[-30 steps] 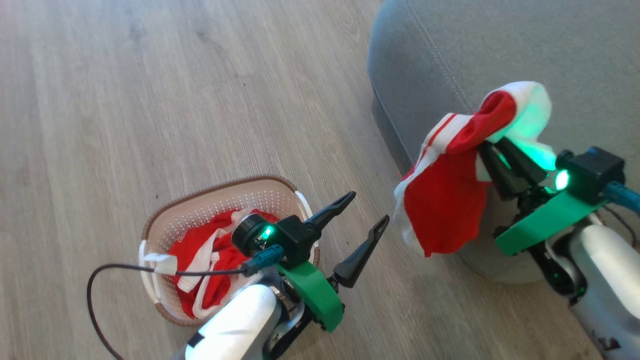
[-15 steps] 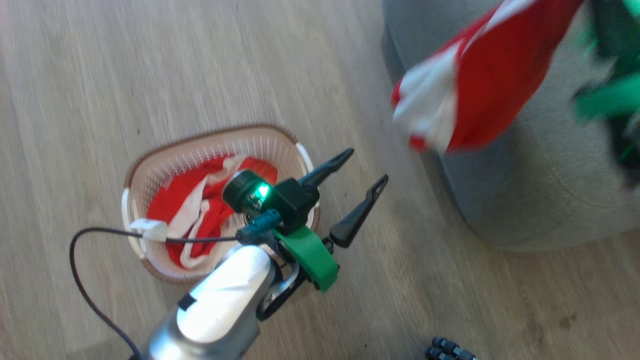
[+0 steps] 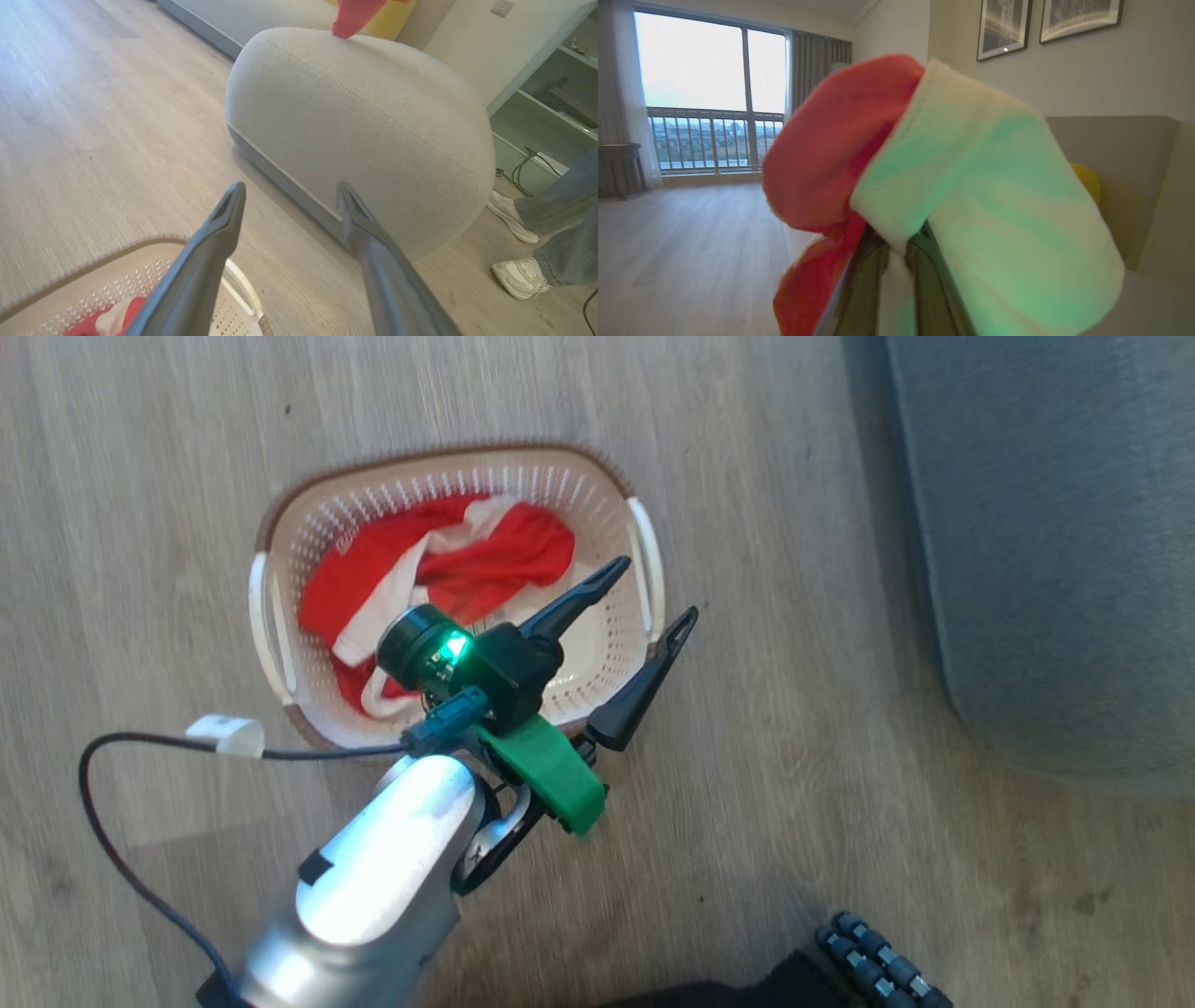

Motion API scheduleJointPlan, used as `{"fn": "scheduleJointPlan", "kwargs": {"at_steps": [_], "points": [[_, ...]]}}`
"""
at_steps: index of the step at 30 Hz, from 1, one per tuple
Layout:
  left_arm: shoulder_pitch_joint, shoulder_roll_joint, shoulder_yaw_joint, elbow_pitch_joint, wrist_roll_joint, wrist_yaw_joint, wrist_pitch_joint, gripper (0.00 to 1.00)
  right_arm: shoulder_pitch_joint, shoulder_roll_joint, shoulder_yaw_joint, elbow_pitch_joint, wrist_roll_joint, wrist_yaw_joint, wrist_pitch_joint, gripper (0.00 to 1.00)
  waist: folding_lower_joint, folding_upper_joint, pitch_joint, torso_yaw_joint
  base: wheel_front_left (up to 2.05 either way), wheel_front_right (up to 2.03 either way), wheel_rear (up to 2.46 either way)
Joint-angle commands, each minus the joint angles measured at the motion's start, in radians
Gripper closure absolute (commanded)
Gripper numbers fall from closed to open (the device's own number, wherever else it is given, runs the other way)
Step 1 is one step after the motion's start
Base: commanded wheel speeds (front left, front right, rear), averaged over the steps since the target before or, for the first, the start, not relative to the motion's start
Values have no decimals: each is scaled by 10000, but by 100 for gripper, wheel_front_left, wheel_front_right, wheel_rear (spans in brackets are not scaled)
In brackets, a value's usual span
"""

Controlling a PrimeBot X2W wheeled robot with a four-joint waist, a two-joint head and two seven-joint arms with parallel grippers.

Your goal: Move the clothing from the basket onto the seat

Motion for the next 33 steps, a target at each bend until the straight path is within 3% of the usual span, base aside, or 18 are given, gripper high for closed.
{"fn": "scheduleJointPlan", "kwargs": {"at_steps": [1, 8, 9, 10, 11, 12, 20, 28, 33], "points": [[38, 121, 271, -481, -31, 68, -54, 0, 131, -143, -256, 101, -98, -2, -5, 100, -2, 0, 585, 94, 0, 0, 0], [75, 442, 226, -985, 81, 220, 239, 0, 1009, 1136, -1332, 1984, -610, -2, -1032, 100, -2, 0, 1707, -44, 0, 0, 0], [94, 469, 236, -1001, 74, 237, 235, 0, 1147, 1281, -1390, 2089, -688, -2, -1102, 91, -2, 0, 1691, -52, 0, 0, 0], [132, 492, 247, -1015, 59, 262, 233, 0, 1284, 1394, -1457, 2174, -759, -2, -1147, 53, -2, 0, 1661, -66, 0, 0, 0], [180, 518, 268, -1018, 34, 290, 228, 0, 1416, 1532, -1454, 2226, -827, -2, -1173, 4, -2, 0, 1595, -95, 0, 0, 0], [240, 551, 300, -1008, -6, 314, 220, 0, 1545, 1670, -1392, 2287, -898, -2, -1187, 0, -2, 0, 1489, -144, 0, 0, 0], [372, 649, 594, -813, -292, 440, 149, 0, 2897, 2262, -292, 1673, -1091, -2, -1211, 0, -2, 0, 567, -461, 0, 0, 0], [754, 670, 1048, -192, -826, 530, 24, 0, 5818, 2861, 1206, -607, -412, -2, -1213, 0, -2, 0, -837, -506, 0, 0, 0], [1239, 600, 1396, 194, -1085, 626, -74, 0, 7512, 3113, 1414, -2227, -244, -2, -1214, 0, -2, 0, -1771, -253, 0, 0, 0]]}}
